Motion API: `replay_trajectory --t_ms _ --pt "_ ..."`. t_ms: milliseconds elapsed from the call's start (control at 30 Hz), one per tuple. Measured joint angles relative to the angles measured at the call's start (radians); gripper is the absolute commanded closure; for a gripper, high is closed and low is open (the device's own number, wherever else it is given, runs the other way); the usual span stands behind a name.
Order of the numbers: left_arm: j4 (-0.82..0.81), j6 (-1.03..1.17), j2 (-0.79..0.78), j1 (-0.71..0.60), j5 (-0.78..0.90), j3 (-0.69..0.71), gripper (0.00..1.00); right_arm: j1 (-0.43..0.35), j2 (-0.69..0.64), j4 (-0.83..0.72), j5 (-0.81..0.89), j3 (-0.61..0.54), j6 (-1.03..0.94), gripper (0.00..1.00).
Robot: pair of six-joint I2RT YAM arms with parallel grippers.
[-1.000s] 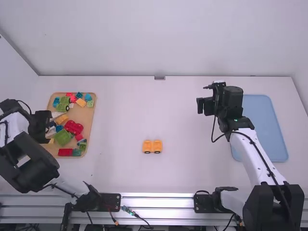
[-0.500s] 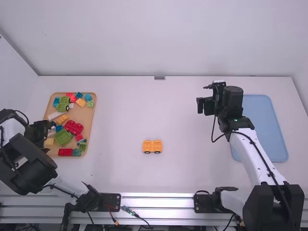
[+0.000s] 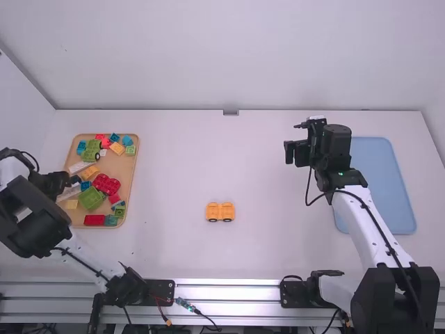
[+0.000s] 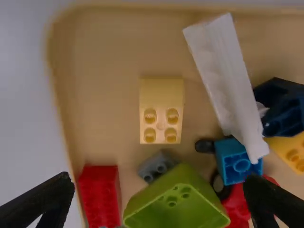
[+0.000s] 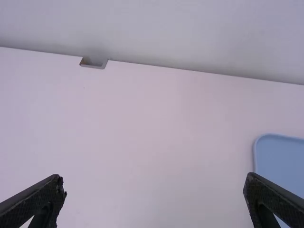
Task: Assemble lego blocks to make yellow taxi
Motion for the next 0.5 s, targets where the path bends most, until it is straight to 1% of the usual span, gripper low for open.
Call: replay_trajectory --t_ms 100,333,400,500 --pt "-0.001 0.010 0.032 -0.005 -0.007 0.009 0.12 0.000 0.000 0.000 0.000 0.000 0.001 0.01" --pt "0.034 0.023 0.082 -0.017 -0.028 0.011 0.13 0.000 0.000 0.000 0.000 0.000 0.003 0.01" --pt "0.044 0.024 0.089 -0.020 -0.045 0.011 0.16 0.000 0.000 0.000 0.000 0.000 0.003 0.01" --pt "0.048 0.024 0.092 -0.024 -0.052 0.012 0.18 0.000 0.000 0.000 0.000 0.000 0.005 0.01"
